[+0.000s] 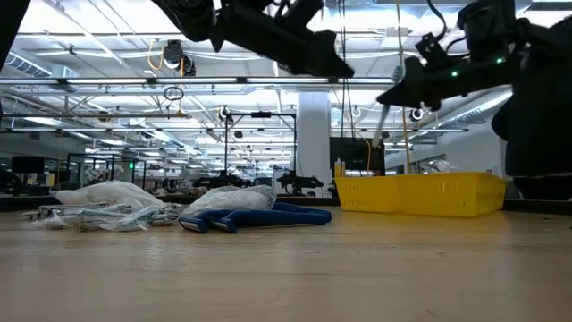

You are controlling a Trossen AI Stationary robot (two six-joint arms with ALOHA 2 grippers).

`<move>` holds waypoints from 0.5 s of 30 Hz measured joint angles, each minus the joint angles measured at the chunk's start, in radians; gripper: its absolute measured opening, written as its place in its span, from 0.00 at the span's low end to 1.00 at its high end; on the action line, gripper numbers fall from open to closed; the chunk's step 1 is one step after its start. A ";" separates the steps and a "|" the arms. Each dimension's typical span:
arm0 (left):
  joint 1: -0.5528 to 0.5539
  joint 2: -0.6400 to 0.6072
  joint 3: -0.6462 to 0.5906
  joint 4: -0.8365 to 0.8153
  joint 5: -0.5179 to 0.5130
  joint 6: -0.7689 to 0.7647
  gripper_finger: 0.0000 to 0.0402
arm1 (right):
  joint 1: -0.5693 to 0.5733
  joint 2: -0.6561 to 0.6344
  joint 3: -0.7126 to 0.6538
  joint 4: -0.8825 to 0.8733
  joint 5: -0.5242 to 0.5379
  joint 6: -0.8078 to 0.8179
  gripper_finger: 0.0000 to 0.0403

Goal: Pick & Place Travel size toiletries
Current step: Put the light blue toothbrush into the top right yellow bin

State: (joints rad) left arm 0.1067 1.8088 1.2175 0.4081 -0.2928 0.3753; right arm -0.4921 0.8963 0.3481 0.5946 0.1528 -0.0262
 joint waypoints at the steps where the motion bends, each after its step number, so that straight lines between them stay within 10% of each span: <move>1: 0.011 0.000 0.000 -0.022 -0.003 -0.021 0.70 | -0.012 -0.047 0.003 -0.071 0.012 0.007 0.02; 9: 0.101 0.005 0.000 -0.147 -0.003 -0.235 0.70 | -0.108 -0.302 0.120 -0.770 0.056 0.154 0.02; 15: 0.142 0.005 0.000 -0.150 0.058 -0.284 0.66 | -0.144 -0.309 0.086 -0.931 0.056 0.241 0.03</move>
State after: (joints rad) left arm 0.2489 1.8137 1.2175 0.2581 -0.2348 0.0914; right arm -0.6365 0.5871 0.4342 -0.3364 0.2092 0.2151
